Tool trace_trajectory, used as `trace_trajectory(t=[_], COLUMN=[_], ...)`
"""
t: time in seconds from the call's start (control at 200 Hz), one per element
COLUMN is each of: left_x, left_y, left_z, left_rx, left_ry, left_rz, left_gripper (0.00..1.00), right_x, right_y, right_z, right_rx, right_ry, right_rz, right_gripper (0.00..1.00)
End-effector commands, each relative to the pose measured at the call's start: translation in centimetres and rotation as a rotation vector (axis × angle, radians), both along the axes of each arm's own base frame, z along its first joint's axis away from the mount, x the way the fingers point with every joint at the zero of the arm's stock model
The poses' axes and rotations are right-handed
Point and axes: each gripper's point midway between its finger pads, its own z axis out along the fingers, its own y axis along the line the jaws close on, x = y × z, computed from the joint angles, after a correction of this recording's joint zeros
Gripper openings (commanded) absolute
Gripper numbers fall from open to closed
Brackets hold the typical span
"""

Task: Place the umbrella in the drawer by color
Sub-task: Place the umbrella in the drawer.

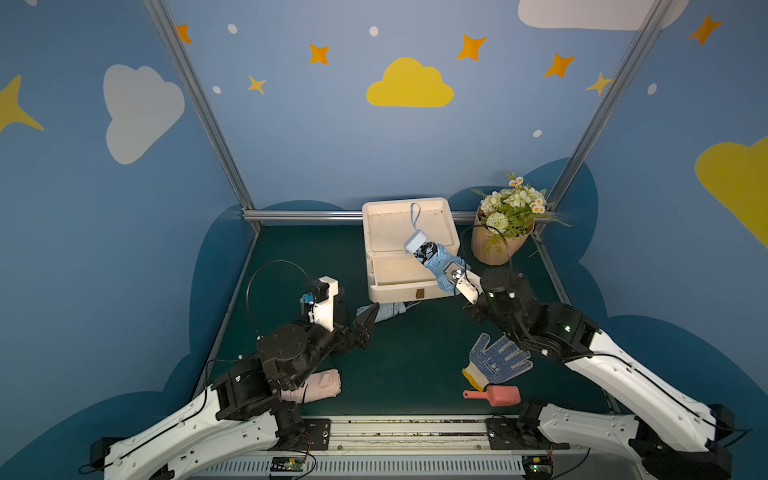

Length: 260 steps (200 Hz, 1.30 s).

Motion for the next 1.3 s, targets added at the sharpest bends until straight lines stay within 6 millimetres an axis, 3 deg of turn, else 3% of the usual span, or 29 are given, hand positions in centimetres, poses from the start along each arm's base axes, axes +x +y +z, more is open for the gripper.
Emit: trace_trajectory(t=[0.0,0.09,0.3,0.631,0.741,0.881,1.121,1.297], left_x=[0.3,0.4,0.8,0.8,0.9,0.9,1.1,1.3], left_y=[2.6,3.0,3.0,2.3,2.2,2.1,2.2,2.2], left_z=[-3.0,-4.1,-5.5,-6.2,-6.5,-6.6,-7.0,-7.1], left_rx=[0.043,0.018,0.005,0.012,0.01,0.008,0.015,0.018], left_ry=[0.043,0.037,0.037,0.054,0.057,0.058,0.064,0.068], left_rz=[0.112,0.129,0.152,0.131,0.129,0.126,0.133,0.138], left_gripper=[1.0,1.0,1.0,1.0,1.0,1.0,1.0,1.0], right_x=[2.1,2.6,3.6,7.5,8.3,8.6,6.2,7.5], right_y=[-2.8,-2.6,-1.4,3.1,4.9,7.1,9.5,8.2], right_z=[2.1,1.0,0.3,1.1,0.1,-1.8,-5.0,-6.1], right_rx=[-0.38,-0.551,-0.719,-0.944,-0.999,-0.994,-0.754,-0.697], right_ry=[-0.169,-0.162,-0.168,-0.213,-0.19,-0.151,0.041,0.085], right_rz=[-0.097,-0.057,0.023,0.028,0.045,0.075,0.176,0.091], right_gripper=[0.0,0.0,0.0,0.0,0.0,0.0,0.0,0.2])
